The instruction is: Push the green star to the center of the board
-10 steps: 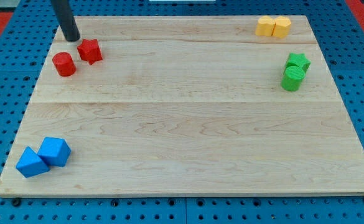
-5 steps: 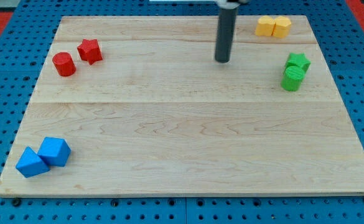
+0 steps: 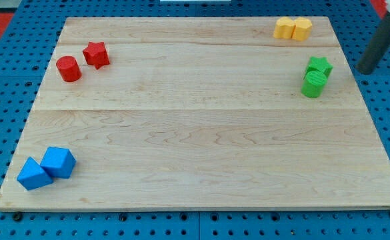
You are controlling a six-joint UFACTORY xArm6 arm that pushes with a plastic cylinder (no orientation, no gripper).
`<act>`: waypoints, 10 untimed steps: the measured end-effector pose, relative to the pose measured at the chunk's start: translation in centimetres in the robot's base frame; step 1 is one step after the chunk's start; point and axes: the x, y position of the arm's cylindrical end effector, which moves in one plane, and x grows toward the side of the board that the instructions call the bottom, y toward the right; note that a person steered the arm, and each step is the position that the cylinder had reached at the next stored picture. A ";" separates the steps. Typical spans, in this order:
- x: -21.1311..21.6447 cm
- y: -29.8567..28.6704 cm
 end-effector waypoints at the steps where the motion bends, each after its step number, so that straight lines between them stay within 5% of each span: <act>1: -1.9 -6.7; 2: -3.5 -15.0; 3: -4.6 -14.7; 4: -4.9 -8.5; 5: -1.8 -5.8; 8: 0.2 -24.1; 10: 2.2 -18.9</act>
